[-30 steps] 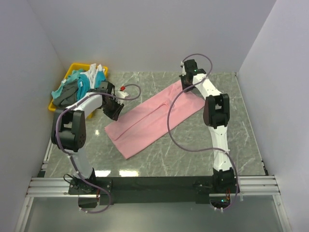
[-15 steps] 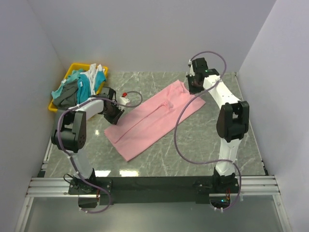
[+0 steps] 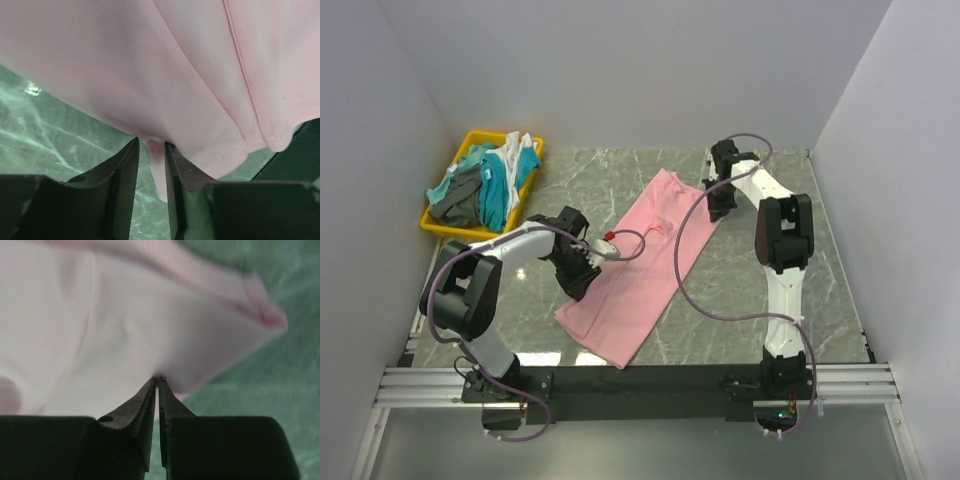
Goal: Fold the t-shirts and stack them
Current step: Fold the tshirt
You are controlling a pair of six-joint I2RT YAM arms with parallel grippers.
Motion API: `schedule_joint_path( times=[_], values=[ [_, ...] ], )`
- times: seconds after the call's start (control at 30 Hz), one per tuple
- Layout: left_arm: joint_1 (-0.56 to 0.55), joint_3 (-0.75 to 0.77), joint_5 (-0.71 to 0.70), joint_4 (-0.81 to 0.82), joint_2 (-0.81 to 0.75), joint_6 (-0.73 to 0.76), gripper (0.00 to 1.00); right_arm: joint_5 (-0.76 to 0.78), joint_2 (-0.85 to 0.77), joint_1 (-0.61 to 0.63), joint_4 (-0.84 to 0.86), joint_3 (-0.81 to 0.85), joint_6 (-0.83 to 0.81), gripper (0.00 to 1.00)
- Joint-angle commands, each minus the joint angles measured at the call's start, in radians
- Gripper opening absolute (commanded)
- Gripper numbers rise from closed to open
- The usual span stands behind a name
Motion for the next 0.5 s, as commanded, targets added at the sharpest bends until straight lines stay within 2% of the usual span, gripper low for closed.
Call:
schedule_joint_path(
  times=[0.0, 0.2, 0.27, 0.4, 0.47],
  values=[
    [0.037, 0.065, 0.097, -0.036, -0.044, -0.031, 0.34, -0.003, 0.084, 0.006, -0.018, 0.138, 0.014, 0.13],
    [0.118, 0.151, 0.152, -0.022, -0.049, -0.081, 0.38, 0.057, 0.252, 0.035, -0.055, 0.422, 0.006, 0.12],
    [0.129, 0.171, 0.151, -0.019, -0.045, -0.093, 0.39, 0.067, 0.262, 0.046, -0.005, 0.453, -0.011, 0.08],
    [0.129, 0.202, 0.142, 0.009, -0.032, -0.098, 0.42, 0.06, 0.277, 0.09, 0.061, 0.577, -0.077, 0.1],
    [0.127, 0.216, 0.14, 0.009, -0.019, -0.094, 0.42, 0.081, 0.236, 0.102, 0.152, 0.533, -0.108, 0.13]
  ],
)
